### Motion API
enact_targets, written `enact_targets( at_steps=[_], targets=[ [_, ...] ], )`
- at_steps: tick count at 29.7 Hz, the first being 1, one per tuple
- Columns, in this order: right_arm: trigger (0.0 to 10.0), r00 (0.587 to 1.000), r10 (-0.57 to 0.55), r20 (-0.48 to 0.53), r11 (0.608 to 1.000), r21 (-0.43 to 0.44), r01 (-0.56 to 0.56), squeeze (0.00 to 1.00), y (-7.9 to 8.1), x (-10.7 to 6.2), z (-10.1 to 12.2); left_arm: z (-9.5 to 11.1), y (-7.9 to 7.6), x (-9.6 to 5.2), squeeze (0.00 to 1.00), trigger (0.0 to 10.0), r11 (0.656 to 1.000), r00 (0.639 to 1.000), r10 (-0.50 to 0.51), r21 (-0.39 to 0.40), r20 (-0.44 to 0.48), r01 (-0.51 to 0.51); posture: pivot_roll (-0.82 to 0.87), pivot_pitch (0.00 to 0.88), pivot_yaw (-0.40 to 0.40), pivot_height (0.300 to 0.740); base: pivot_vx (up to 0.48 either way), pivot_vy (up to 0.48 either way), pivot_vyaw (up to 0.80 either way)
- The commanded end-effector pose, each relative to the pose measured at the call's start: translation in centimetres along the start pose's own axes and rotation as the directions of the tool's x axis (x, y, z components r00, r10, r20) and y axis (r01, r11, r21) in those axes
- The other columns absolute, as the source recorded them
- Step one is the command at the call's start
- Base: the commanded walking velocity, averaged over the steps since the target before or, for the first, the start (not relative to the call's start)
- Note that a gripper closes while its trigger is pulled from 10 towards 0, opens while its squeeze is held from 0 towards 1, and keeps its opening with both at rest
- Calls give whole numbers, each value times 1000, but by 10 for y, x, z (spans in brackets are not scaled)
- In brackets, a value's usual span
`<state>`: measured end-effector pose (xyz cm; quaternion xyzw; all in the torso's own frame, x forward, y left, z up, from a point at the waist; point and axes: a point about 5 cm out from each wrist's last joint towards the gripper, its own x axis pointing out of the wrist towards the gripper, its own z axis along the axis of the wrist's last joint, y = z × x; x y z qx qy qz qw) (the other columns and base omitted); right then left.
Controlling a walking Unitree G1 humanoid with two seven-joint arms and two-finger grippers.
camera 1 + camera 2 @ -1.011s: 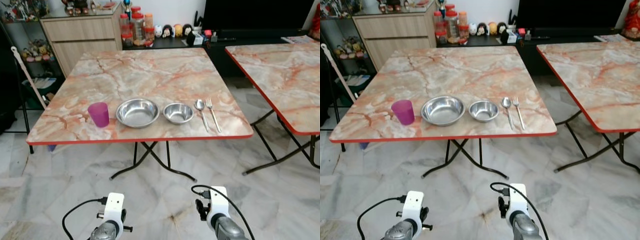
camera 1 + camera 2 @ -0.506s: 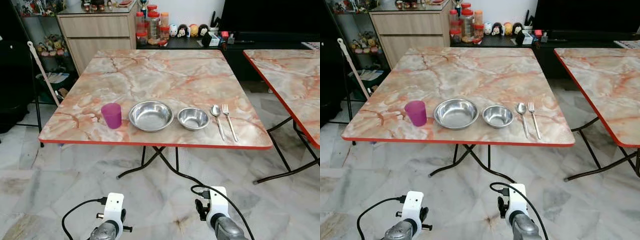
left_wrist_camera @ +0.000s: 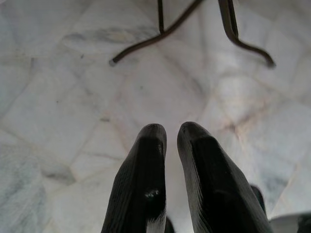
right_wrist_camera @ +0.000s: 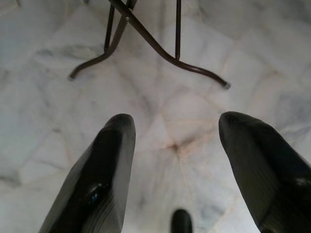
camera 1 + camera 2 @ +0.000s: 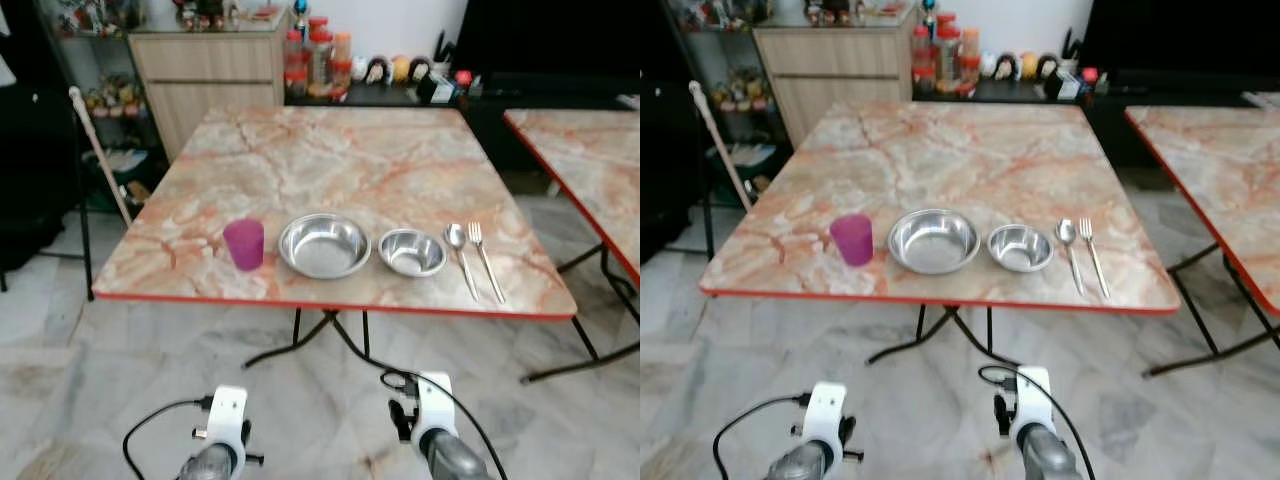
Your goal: Setting the table
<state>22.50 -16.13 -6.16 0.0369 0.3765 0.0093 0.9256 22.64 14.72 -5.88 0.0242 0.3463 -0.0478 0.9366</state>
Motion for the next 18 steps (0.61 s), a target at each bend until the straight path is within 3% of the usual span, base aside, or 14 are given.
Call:
enact_targets(
  at_steps=[1,6,14,18],
  targets=[
    [10000,1000,19,13,1000,-3,-18,0,7,2,5,-4,6,-1,0,10000,1000,1000,16,1,-16,-16,22,0,10,740,300,0,0],
    [10000,1000,20,18,1000,-6,-20,0,8,2,5,-3,6,-1,0,10000,1000,1000,12,0,-13,-12,22,0,11,740,298,0,0],
    [10000,1000,22,14,1000,-8,-22,0,9,2,4,-2,6,-1,0,10000,1000,1000,7,18,-4,-7,26,0,12,740,0,0,0],
    [10000,1000,20,11,1000,-6,-20,0,9,1,3,0,19,-3,0,10000,999,998,51,3,38,-51,31,0,18,740,0,0,0]
  ],
)
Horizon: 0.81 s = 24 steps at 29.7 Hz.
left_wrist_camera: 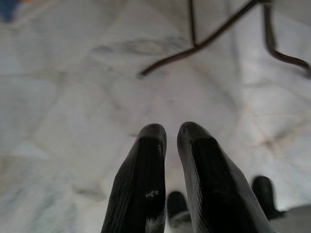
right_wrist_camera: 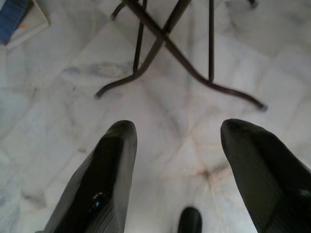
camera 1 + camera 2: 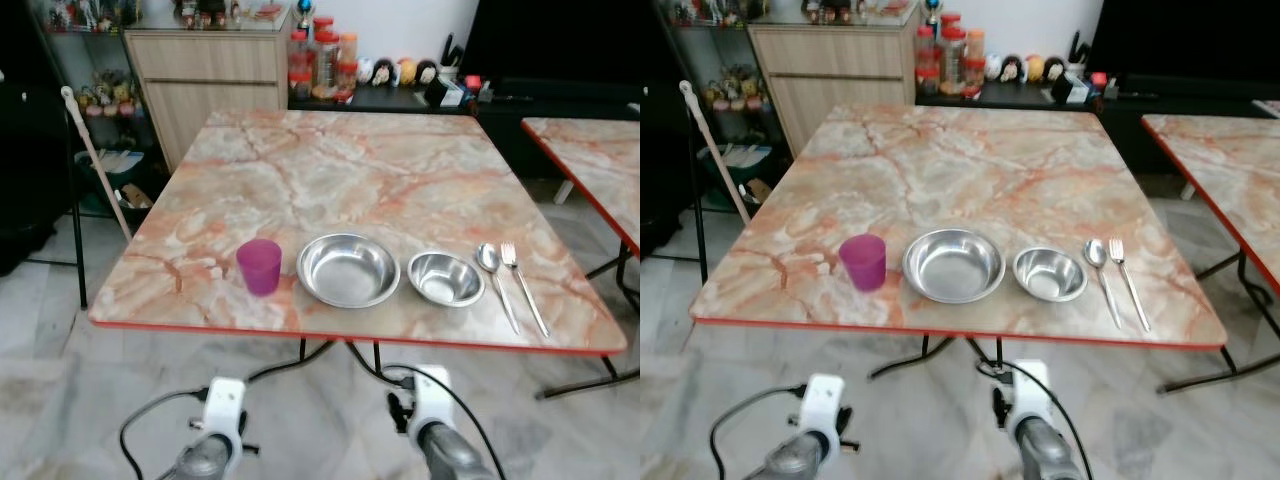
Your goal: Setting the table
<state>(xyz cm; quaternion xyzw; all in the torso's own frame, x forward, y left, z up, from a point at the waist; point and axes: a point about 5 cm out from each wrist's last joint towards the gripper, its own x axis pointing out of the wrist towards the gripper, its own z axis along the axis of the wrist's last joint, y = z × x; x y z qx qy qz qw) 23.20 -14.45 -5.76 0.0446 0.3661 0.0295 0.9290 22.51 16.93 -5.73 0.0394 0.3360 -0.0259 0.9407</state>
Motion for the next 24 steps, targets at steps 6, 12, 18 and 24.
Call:
enact_targets(
  at_steps=[6,12,18,24],
  targets=[
    [10000,999,-25,-26,1000,-13,24,0,-9,-3,-9,-4,30,-9,0,10000,992,991,112,-69,78,-107,50,0,23,740,0,0,0],
    [10000,999,-22,-28,999,-27,21,0,-10,-4,-10,9,58,-23,0,10000,972,935,229,-121,271,-203,60,0,21,740,0,0,0],
    [10000,999,-35,-33,998,-44,33,0,-16,-5,-10,37,72,-40,0,10000,943,823,332,-188,461,-275,69,0,26,740,0,0,0],
    [10000,999,-31,-37,998,-51,29,0,-15,-5,-10,67,70,-49,0,10000,933,739,361,-217,568,-288,79,0,23,740,0,0,0]
  ],
)
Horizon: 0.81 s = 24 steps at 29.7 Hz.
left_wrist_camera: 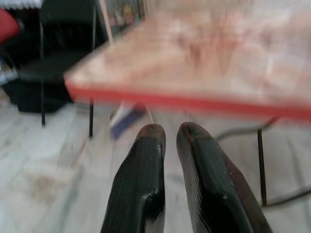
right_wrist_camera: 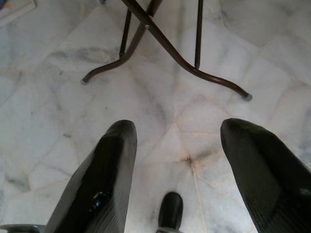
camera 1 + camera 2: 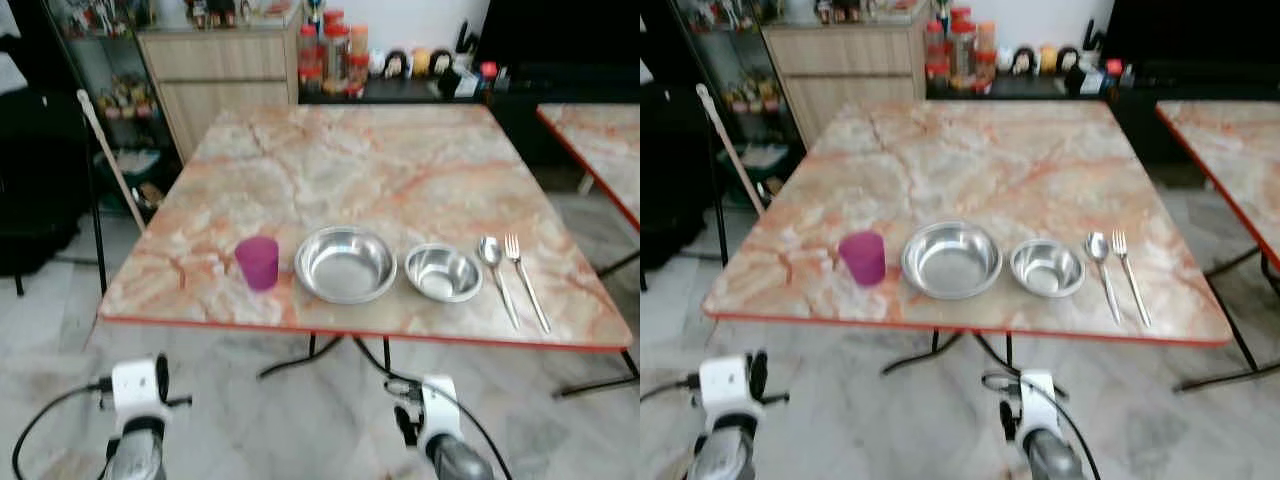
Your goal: Setting the table
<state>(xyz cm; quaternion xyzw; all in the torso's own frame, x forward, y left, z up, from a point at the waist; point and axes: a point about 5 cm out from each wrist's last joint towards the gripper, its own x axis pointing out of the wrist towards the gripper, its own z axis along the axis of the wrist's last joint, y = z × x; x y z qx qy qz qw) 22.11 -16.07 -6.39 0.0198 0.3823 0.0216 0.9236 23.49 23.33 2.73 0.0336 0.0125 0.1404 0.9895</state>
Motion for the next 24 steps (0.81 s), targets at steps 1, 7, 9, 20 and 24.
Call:
enact_targets(
  at_steps=[1,7,9,20,24],
  targets=[
    [10000,1000,7,-2,1000,-11,-7,0,3,1,1,16,-3,6,0,10000,999,999,21,-39,50,-19,82,0,21,740,0,0,0],
    [10000,1000,10,0,1000,-5,-10,0,5,1,2,40,-24,18,729,10000,995,993,-37,-86,115,47,87,0,22,740,0,0,0],
    [10000,1000,8,0,1000,-2,-8,0,5,1,2,43,-28,20,788,10000,994,992,-44,-93,115,55,84,0,23,740,0,0,0],
    [10000,1000,-14,0,1000,16,14,0,-1,0,0,60,-45,33,1000,10000,985,985,-91,-132,149,111,64,0,20,740,0,0,0],
    [10000,1000,-14,-1,1000,16,14,0,-1,0,0,62,-46,34,1000,10000,984,984,-96,-134,150,117,65,0,17,740,0,0,0]
  ],
)
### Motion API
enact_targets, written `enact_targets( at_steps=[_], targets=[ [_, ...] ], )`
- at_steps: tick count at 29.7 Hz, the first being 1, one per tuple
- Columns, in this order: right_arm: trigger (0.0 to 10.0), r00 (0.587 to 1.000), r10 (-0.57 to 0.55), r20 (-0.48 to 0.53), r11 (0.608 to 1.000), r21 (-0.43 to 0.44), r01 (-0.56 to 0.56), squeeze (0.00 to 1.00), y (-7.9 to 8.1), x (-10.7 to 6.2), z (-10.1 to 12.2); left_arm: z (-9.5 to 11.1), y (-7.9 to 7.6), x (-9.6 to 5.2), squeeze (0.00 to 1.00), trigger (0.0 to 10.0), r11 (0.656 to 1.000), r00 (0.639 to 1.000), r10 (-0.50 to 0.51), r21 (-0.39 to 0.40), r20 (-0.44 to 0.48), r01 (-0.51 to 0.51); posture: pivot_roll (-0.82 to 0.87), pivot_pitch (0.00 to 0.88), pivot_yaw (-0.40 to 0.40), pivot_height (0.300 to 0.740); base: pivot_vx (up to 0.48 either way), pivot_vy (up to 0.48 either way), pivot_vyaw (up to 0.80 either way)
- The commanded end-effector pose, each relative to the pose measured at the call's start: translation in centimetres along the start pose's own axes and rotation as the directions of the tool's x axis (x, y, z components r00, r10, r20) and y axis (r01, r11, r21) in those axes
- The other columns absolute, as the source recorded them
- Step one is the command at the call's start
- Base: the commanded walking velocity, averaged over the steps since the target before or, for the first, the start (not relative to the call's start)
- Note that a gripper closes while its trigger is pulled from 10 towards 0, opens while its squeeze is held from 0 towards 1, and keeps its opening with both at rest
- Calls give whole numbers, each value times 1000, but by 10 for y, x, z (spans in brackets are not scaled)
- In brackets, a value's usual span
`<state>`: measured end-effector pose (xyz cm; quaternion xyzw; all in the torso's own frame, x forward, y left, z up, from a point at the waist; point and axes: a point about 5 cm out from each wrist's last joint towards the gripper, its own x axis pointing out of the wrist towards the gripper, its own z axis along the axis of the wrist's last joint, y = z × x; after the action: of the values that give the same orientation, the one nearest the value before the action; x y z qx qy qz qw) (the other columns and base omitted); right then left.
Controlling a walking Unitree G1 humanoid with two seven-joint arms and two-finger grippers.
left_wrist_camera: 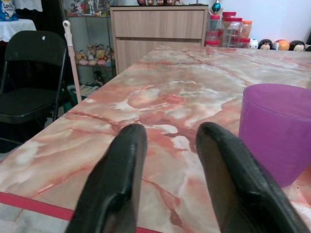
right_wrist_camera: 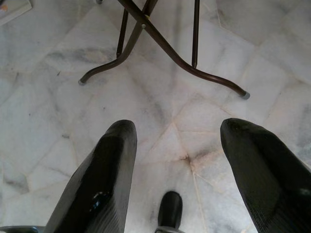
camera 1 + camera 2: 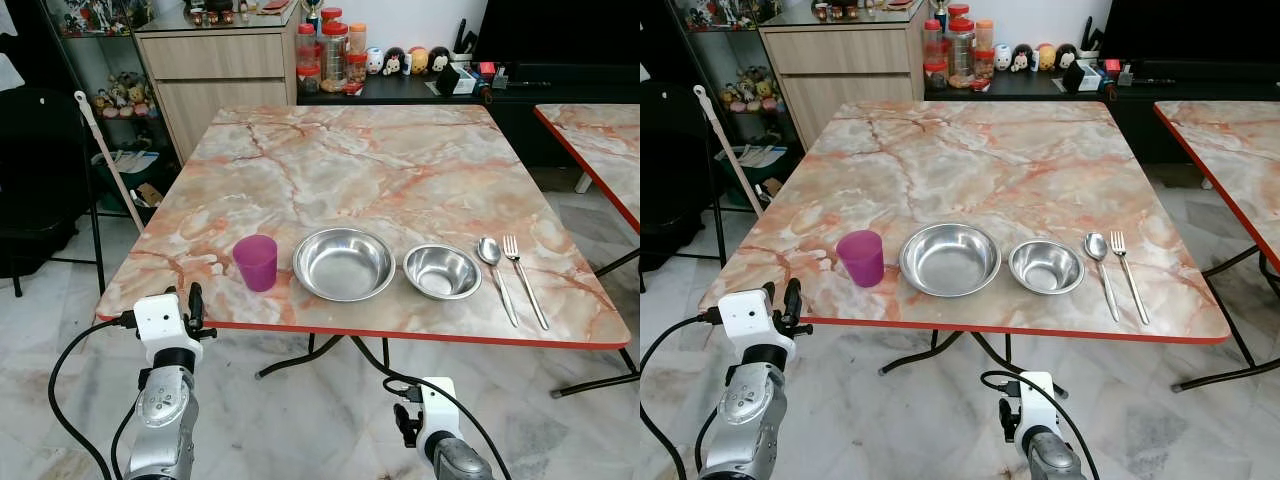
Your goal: Setting the table
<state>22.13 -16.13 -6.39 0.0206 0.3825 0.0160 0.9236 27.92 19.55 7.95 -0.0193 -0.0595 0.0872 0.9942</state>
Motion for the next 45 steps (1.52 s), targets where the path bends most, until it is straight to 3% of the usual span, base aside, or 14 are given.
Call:
enact_targets(
  at_steps=[1,18,19,25,41,45],
  targets=[
    [10000,1000,-5,-1,1000,9,5,0,0,0,0,6,-2,6,1000,10000,1000,1000,-7,-19,13,7,65,0,17,740,0,0,0],
    [10000,1000,-2,-6,1000,14,2,0,2,-1,-4,9,2,9,1000,10000,999,1000,21,-44,7,-21,56,1,34,740,0,0,0],
    [10000,1000,3,-8,1000,5,-3,0,2,-1,-4,9,2,9,0,10000,999,1000,23,-47,6,-23,56,1,34,740,0,0,0],
    [10000,1000,11,-2,1000,0,-11,0,3,-1,-3,11,6,9,0,10000,996,999,46,-71,11,-45,50,0,35,740,0,0,0],
    [10000,1000,17,-12,1000,-17,-18,0,4,-1,-5,15,4,13,0,10000,997,999,40,-71,32,-38,50,0,37,740,0,-473,0],
    [10000,1000,16,-9,1000,-12,-16,0,4,-1,-4,18,8,15,0,10000,995,997,61,-83,39,-58,52,0,35,740,0,0,0]
  ],
)
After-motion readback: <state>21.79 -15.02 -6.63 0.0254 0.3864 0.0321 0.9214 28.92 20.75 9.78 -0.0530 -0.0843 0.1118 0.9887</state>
